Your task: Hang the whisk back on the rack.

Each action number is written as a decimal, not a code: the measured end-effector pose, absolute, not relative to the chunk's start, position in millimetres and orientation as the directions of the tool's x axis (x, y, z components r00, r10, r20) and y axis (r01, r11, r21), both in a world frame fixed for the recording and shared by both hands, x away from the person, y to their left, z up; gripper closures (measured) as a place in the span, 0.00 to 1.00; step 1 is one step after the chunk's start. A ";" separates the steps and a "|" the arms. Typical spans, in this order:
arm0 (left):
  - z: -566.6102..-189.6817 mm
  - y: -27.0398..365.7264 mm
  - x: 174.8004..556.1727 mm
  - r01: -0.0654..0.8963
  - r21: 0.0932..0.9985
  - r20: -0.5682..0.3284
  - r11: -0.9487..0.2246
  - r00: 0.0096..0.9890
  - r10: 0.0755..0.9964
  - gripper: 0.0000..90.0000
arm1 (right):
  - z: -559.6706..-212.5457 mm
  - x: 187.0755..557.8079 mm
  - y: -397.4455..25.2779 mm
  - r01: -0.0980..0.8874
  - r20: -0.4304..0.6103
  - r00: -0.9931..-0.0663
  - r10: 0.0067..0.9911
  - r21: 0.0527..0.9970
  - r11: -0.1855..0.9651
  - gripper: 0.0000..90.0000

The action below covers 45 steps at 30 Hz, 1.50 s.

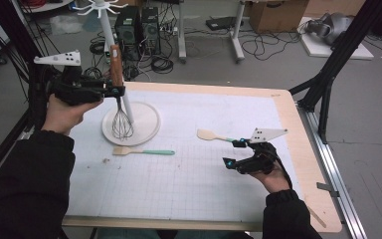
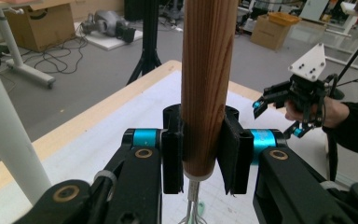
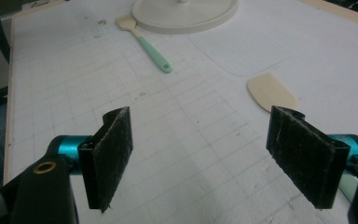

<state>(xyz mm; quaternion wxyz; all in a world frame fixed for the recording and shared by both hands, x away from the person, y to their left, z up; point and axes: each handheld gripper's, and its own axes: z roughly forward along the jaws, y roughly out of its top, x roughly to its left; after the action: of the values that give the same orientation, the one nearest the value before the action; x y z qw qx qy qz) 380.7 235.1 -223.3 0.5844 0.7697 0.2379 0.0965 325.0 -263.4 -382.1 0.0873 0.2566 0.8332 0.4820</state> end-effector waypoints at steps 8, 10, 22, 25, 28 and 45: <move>-206.8 240.6 388.2 0.242 0.955 -0.135 -0.169 0.867 0.479 0.81 | -381.8 325.1 -263.4 0.343 0.102 -0.852 0.514 0.850 0.400 0.24; -201.8 242.2 390.2 0.239 0.957 -0.134 -0.164 0.866 0.482 0.81 | -382.1 325.7 -263.7 0.338 0.098 -0.854 0.512 0.851 0.401 0.24; -183.9 254.7 402.6 0.241 0.967 -0.169 -0.086 0.854 0.492 0.81 | -381.7 325.4 -263.6 0.333 0.098 -0.858 0.505 0.855 0.399 0.24; -185.1 254.7 404.4 0.253 0.964 -0.181 -0.084 0.852 0.491 0.81 | -381.8 325.7 -263.7 0.329 0.096 -0.858 0.504 0.857 0.397 0.24; -185.3 251.3 405.4 0.247 0.965 -0.177 -0.084 0.857 0.485 0.81 | -382.0 325.9 -263.7 0.331 0.097 -0.858 0.505 0.856 0.398 0.24; -194.1 253.5 420.3 0.294 0.951 -0.204 -0.095 0.827 0.524 0.81 | -382.0 326.0 -264.2 0.336 0.107 -0.857 0.505 0.859 0.387 0.24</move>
<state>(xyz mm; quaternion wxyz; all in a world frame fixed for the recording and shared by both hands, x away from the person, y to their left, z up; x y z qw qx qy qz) 420.3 253.5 -194.1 0.6123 0.7338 0.2789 0.0939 326.0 -264.2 -382.0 0.0858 0.2536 0.8284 0.4921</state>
